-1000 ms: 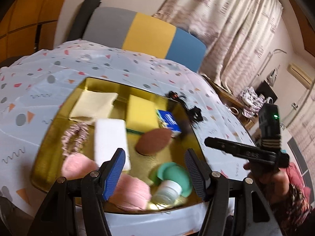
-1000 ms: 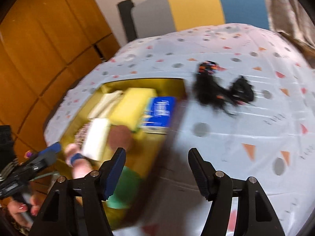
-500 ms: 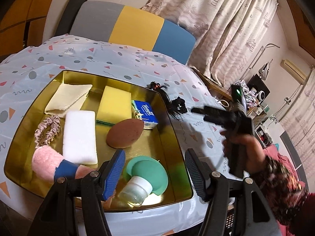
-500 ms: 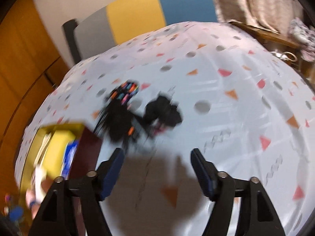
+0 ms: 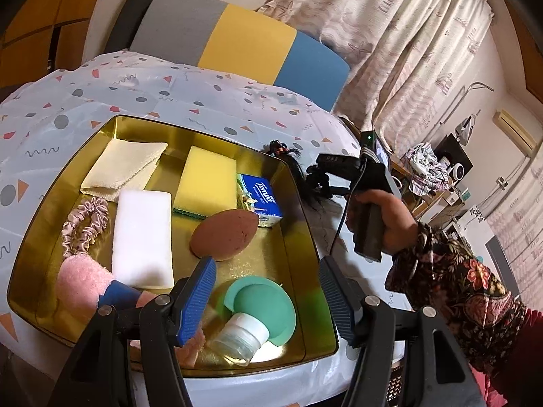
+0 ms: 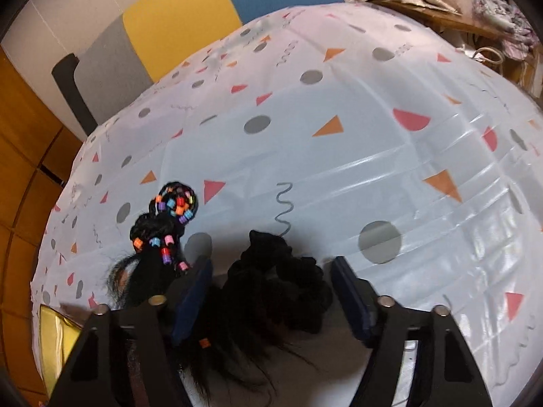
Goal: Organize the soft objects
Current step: 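Reach the right tool to the black scrunchie and close on it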
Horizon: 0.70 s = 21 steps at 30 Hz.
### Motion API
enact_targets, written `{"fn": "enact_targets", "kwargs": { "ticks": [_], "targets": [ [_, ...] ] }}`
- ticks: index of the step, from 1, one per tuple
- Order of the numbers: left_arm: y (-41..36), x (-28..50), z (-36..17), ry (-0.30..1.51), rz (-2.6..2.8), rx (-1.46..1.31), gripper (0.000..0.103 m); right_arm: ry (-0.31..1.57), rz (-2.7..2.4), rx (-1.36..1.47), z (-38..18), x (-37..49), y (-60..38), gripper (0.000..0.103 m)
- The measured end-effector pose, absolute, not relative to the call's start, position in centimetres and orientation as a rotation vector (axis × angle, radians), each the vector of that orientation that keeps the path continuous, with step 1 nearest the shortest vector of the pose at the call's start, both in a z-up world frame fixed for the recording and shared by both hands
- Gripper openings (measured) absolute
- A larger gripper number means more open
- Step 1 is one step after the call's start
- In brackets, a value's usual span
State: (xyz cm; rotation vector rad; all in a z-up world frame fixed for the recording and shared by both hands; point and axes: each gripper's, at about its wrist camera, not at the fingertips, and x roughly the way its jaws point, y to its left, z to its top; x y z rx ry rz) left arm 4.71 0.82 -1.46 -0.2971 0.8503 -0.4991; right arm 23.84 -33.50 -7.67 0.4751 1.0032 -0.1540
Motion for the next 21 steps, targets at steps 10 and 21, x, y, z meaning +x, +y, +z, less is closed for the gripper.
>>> {"fn": "enact_targets", "kwargs": {
  "ticks": [10,21],
  "targets": [
    [-2.0,6.7,-0.3,0.854,-0.543,-0.256,0.064,1.029,-0.077,0.438,-8.0,20.9,-35.6,0.026],
    [-8.0,12.3,2.0,0.918,-0.577,-0.195,0.064,1.059,-0.036,0.506,-8.4,16.0,-40.9,0.025]
  ]
}}
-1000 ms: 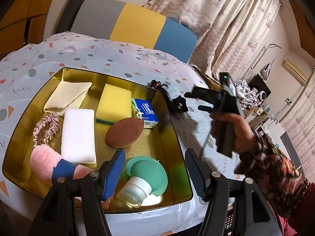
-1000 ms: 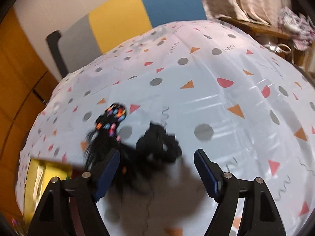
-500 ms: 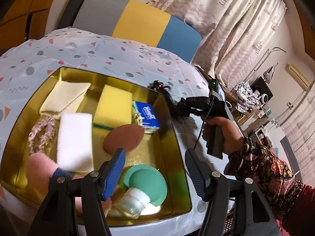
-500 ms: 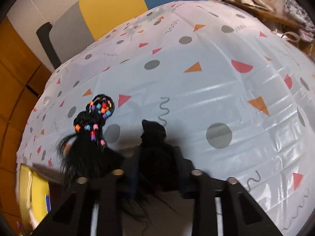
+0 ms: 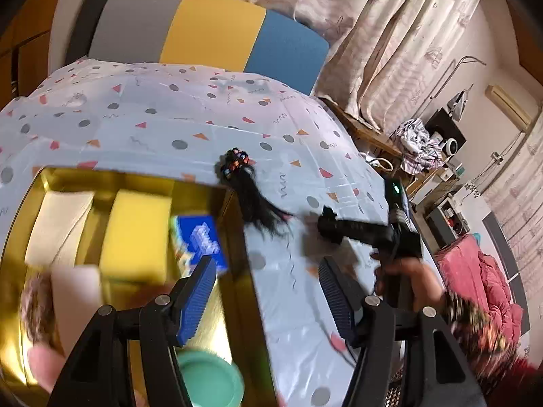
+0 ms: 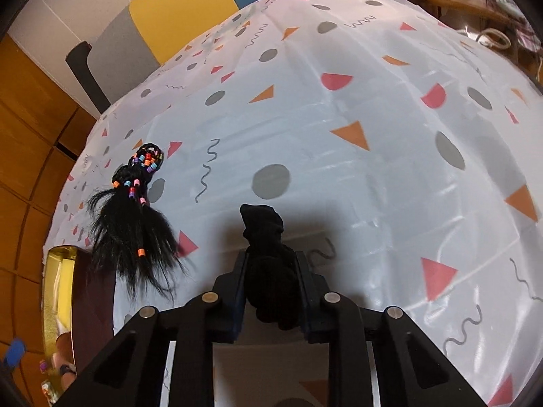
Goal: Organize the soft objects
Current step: 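Reach the right tool to the black scrunchie and close on it, then grasp the black beaded hair piece with the left tool while the right tool holds the scrunchie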
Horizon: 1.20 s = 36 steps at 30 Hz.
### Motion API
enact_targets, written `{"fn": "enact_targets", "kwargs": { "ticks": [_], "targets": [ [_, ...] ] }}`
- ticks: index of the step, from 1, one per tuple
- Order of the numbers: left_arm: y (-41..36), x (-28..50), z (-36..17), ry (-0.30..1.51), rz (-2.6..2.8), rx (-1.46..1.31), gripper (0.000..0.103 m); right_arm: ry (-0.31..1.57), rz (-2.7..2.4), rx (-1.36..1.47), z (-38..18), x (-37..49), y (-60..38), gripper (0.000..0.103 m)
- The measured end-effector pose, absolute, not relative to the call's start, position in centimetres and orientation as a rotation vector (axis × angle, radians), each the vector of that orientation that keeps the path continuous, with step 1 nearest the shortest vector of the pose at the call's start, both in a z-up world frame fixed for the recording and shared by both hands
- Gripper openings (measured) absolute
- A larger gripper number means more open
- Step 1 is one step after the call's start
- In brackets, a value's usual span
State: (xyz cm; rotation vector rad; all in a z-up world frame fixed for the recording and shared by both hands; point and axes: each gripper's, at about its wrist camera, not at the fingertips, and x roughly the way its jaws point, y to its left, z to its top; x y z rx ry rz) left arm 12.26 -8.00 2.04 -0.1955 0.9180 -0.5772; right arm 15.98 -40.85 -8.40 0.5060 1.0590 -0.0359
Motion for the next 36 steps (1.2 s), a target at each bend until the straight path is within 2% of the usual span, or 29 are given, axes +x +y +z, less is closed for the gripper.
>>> {"fn": "enact_targets", "kwargs": {
  "ticks": [2,8,14,24,32,33,34,35,36],
  "targets": [
    [-9.3,14.0,2.4,0.932,-0.577,-0.178,0.069,1.035,-0.024,0.528,-8.6,15.5,-41.1,0.025],
    [-13.2,20.8,1.7,1.022,-0.494,-0.172,0.069,1.052,-0.027,0.493,-8.4,15.9,-40.6,0.025],
    [-16.9,25.9,-1.5,1.095,-0.392,-0.115,0.069,1.074,-0.027,0.461,-8.5,16.2,-40.3,0.025],
    [-21.7,31.0,-5.6,1.09,-0.304,0.16,0.069,1.09,-0.025,0.5,-8.5,16.4,-40.6,0.025],
    [-22.0,33.6,-8.8,1.195,-0.256,0.175,0.069,1.094,-0.025,0.512,-8.5,16.5,-40.6,0.025],
    [-22.0,33.7,-8.8,1.198,-0.255,0.168,0.068,1.095,-0.024,0.512,-8.5,16.5,-40.6,0.025],
    [-22.0,33.8,-8.8,1.196,-0.258,0.164,0.061,1.095,-0.025,0.513,-8.5,16.5,-40.6,0.025],
    [-22.2,33.8,-8.9,1.2,-0.261,0.173,0.048,1.095,-0.025,0.512,-8.5,16.5,-40.6,0.025],
    [-22.2,33.8,-9.1,1.209,-0.258,0.185,0.045,1.095,-0.025,0.511,-8.5,16.5,-40.6,0.025]
  ]
}}
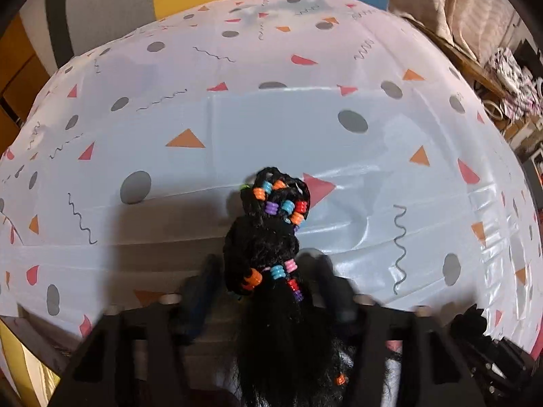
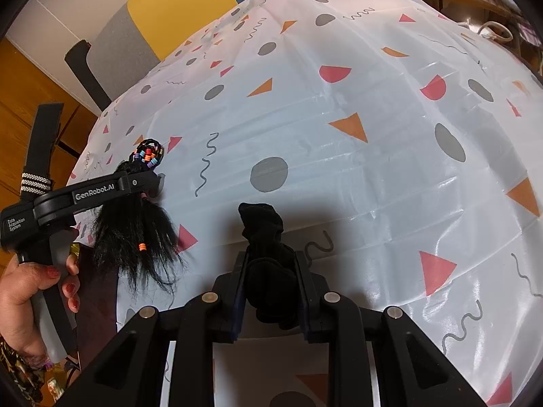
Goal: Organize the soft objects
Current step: 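Grasp the black beaded hair piece with the left tool while the right tool holds the scrunchie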
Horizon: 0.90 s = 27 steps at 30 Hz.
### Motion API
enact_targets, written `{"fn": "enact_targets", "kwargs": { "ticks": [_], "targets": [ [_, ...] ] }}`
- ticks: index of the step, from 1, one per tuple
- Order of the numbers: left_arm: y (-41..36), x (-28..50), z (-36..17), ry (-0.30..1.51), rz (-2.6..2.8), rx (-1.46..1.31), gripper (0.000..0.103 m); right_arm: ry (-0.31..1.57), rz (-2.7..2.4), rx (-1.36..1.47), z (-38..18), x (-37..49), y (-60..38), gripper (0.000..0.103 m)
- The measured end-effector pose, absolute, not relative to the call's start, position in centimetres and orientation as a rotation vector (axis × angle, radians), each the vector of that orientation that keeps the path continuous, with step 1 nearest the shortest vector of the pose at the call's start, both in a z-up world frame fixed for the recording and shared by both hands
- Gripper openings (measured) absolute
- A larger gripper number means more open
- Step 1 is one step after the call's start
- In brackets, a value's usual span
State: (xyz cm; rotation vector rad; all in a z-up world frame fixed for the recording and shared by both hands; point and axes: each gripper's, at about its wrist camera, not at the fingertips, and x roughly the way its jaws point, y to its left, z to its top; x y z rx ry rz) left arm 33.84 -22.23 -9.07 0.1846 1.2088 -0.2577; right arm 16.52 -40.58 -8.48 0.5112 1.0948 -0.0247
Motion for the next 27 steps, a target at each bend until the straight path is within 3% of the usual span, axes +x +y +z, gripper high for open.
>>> {"fn": "enact_targets", "kwargs": {
  "ticks": [4,11,27],
  "targets": [
    [-21.8,33.6,-8.8,1.199,-0.277,0.139,0.036,1.094,-0.025,0.516,-8.5,16.5,-40.6,0.025],
    [-21.6,31.7,-7.7,1.14,-0.33,0.114,0.035,1.094,-0.023,0.53,-8.5,16.5,-40.8,0.025],
    [-17.4,23.3,0.8,0.94,-0.456,-0.025,0.035,1.088,-0.032,0.45,-8.3,16.4,-39.8,0.025]
  ]
}}
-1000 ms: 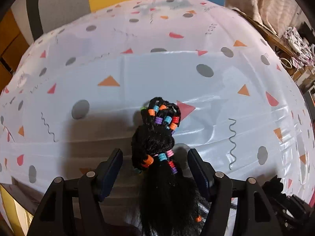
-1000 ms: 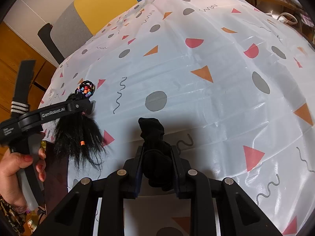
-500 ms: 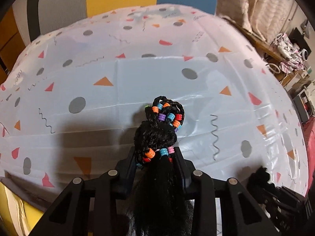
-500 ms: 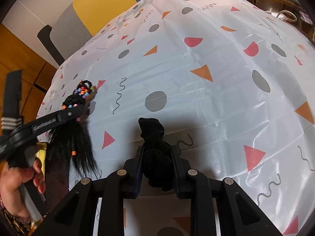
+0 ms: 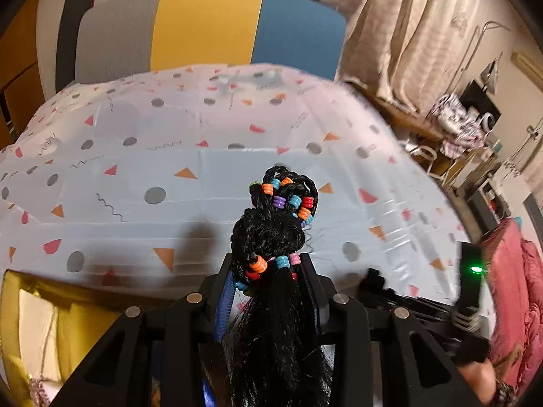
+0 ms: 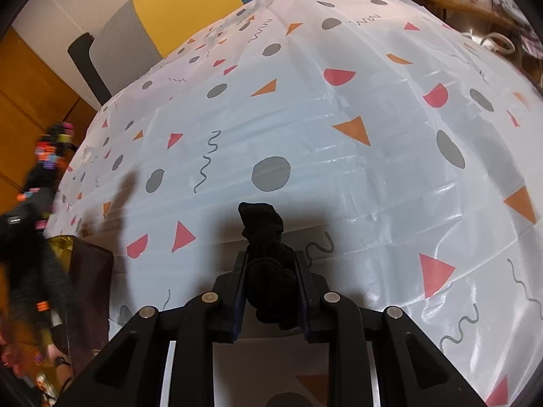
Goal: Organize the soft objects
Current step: 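Carry the beaded hair piece over the gold tray with the left tool while the right tool holds the scrunchie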
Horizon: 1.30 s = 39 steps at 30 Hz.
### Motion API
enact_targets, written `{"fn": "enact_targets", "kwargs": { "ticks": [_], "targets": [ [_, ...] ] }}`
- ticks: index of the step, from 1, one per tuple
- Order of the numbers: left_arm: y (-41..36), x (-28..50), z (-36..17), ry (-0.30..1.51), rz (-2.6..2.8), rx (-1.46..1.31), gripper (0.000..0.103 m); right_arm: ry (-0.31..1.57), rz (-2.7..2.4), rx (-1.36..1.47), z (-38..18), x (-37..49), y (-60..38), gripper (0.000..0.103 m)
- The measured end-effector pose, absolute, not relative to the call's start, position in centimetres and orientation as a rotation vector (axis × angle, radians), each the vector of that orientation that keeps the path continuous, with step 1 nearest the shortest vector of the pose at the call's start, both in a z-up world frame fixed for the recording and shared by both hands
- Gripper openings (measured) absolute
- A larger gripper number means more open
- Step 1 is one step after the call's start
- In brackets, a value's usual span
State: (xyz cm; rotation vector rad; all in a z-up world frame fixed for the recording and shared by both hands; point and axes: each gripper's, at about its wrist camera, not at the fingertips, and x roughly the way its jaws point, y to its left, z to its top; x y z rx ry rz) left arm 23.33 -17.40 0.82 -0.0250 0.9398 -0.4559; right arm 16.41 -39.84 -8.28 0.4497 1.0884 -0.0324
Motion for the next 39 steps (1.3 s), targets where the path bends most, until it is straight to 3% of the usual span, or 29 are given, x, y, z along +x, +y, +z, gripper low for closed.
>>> {"fn": "enact_targets", "kwargs": {
  "ticks": [20,39],
  "targets": [
    [-7.9,15.5,10.1,0.75,-0.431,-0.046,0.035,1.086,-0.043,0.349,-8.2,16.3,-38.7,0.025],
    [-0.9,11.0,0.1,0.977,-0.356,0.075,0.035,1.07,-0.008,0.47,-7.4,14.9,-39.4,0.025]
  ]
}}
